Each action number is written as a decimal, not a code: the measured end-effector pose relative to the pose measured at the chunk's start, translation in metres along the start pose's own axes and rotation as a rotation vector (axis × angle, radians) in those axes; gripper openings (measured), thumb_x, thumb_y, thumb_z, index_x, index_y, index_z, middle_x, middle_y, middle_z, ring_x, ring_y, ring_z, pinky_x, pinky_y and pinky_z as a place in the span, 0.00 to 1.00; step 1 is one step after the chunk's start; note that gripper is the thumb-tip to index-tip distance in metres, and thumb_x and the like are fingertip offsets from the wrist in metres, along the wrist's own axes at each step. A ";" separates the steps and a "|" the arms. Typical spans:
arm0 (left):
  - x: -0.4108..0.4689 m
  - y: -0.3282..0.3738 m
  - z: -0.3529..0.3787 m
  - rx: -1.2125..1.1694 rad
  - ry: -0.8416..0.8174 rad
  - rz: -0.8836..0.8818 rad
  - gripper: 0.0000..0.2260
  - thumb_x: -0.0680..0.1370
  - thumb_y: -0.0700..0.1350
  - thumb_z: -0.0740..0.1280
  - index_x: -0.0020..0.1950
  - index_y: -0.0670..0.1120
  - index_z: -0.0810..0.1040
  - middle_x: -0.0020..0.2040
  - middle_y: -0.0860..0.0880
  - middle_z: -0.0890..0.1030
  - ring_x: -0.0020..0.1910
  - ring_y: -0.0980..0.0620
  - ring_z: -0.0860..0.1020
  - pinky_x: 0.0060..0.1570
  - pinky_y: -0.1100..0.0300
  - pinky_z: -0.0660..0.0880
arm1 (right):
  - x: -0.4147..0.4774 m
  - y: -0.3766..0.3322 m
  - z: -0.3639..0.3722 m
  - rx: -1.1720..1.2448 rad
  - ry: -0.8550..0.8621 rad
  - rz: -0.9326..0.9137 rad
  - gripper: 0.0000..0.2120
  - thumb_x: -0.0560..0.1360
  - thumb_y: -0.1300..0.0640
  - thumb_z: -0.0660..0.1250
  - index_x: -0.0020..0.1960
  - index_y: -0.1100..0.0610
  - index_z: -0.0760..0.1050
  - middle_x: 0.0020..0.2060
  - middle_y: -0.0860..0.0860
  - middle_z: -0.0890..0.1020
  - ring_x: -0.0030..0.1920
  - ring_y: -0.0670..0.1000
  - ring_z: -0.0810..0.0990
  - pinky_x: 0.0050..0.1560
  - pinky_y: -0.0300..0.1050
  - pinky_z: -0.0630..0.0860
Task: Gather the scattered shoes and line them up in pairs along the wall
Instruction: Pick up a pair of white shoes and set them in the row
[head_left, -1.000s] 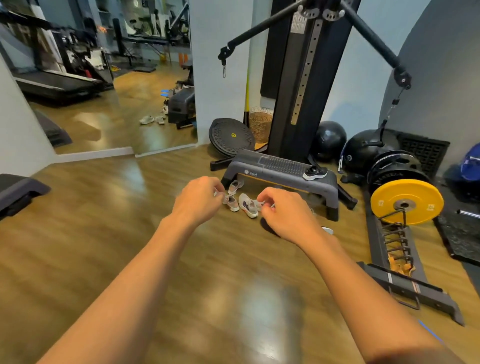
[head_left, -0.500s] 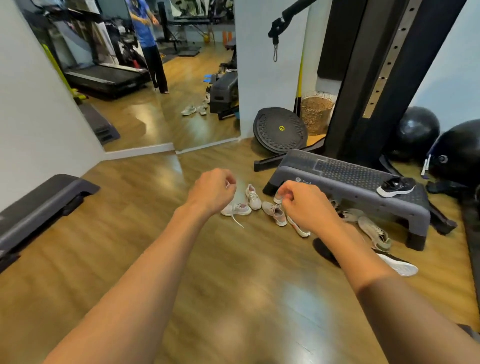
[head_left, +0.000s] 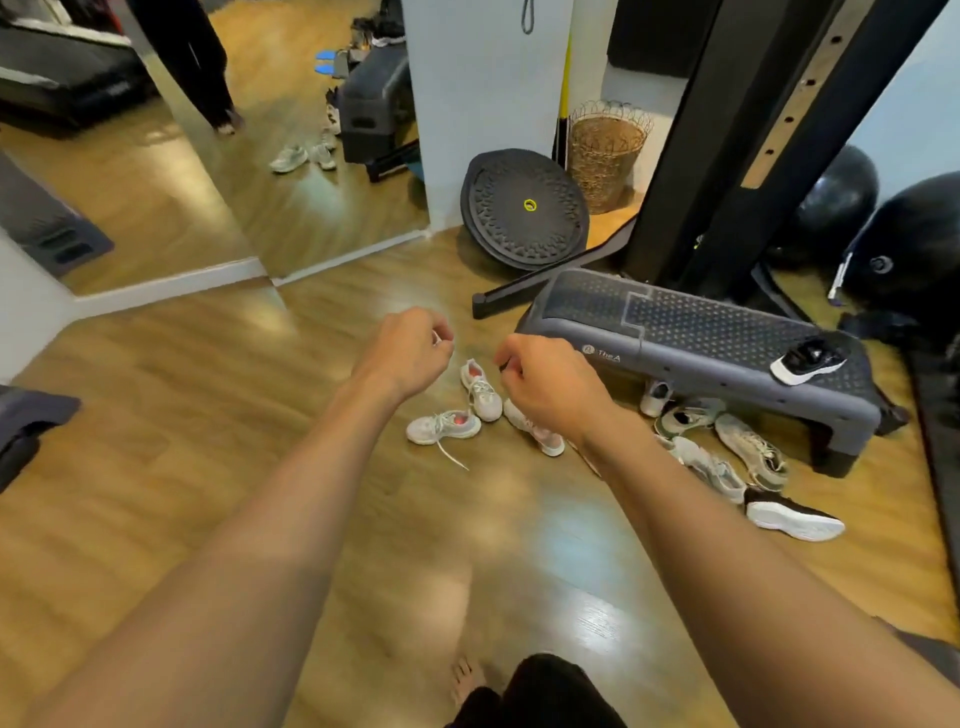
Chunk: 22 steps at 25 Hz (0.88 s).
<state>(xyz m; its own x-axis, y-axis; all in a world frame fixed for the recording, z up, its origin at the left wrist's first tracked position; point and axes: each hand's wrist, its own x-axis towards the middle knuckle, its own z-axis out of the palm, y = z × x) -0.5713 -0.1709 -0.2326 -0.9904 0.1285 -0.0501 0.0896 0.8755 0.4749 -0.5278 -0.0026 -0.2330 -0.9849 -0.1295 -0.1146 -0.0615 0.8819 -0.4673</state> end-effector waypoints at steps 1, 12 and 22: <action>0.022 -0.003 0.001 0.003 -0.021 -0.001 0.08 0.76 0.45 0.64 0.51 0.50 0.82 0.51 0.47 0.83 0.51 0.48 0.79 0.50 0.58 0.74 | 0.021 0.001 0.002 0.002 0.006 0.013 0.13 0.77 0.58 0.58 0.59 0.50 0.75 0.52 0.52 0.81 0.49 0.55 0.79 0.48 0.55 0.79; 0.303 -0.068 0.020 0.082 -0.187 0.013 0.07 0.77 0.45 0.63 0.51 0.50 0.81 0.51 0.49 0.82 0.52 0.47 0.78 0.51 0.52 0.77 | 0.305 0.026 0.070 0.050 -0.089 0.213 0.19 0.76 0.58 0.58 0.66 0.49 0.70 0.57 0.56 0.80 0.54 0.59 0.79 0.51 0.53 0.77; 0.473 -0.155 0.118 0.125 -0.429 0.365 0.10 0.79 0.42 0.62 0.56 0.49 0.80 0.53 0.47 0.82 0.53 0.46 0.78 0.46 0.57 0.72 | 0.455 0.045 0.154 0.084 0.041 0.711 0.14 0.78 0.62 0.60 0.61 0.52 0.75 0.56 0.54 0.81 0.52 0.55 0.79 0.54 0.51 0.78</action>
<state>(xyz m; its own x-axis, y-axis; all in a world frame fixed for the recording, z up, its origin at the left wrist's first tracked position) -1.0414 -0.1905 -0.4335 -0.7643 0.5869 -0.2673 0.4549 0.7844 0.4217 -0.9534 -0.0922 -0.4414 -0.7875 0.4823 -0.3837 0.6083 0.7085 -0.3577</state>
